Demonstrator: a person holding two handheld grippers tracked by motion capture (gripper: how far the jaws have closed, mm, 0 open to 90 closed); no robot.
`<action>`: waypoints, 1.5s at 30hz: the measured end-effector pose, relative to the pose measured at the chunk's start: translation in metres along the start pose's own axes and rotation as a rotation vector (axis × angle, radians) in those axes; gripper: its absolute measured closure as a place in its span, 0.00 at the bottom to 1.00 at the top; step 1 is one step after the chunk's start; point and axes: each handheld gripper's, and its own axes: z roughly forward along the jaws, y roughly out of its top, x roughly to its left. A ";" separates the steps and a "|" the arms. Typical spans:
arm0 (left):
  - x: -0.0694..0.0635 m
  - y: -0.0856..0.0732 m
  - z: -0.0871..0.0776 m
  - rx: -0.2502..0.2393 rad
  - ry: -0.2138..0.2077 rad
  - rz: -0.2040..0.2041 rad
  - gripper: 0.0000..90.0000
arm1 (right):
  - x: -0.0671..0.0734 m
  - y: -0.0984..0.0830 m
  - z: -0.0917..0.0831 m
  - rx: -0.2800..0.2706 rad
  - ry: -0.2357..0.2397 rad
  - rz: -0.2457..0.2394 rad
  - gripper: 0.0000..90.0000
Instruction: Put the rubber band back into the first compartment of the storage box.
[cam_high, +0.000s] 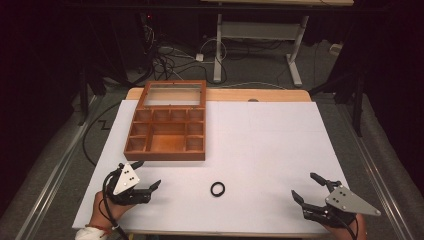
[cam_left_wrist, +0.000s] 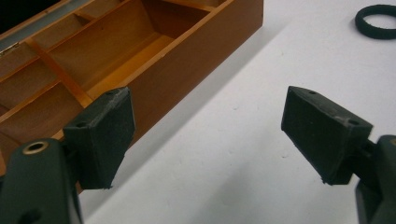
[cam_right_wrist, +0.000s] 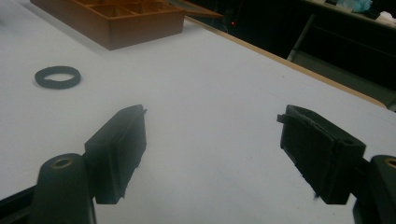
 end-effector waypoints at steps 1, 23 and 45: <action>-0.001 0.001 0.000 0.003 -0.006 -0.008 0.19 | 0.000 0.000 0.000 0.000 0.000 0.000 0.25; -0.043 0.040 0.021 -0.002 -0.204 0.054 0.25 | 0.003 0.000 0.003 0.014 0.010 0.002 0.24; -0.109 0.085 0.084 0.092 -0.488 0.210 0.48 | 0.003 -0.002 0.004 0.038 0.013 -0.007 0.25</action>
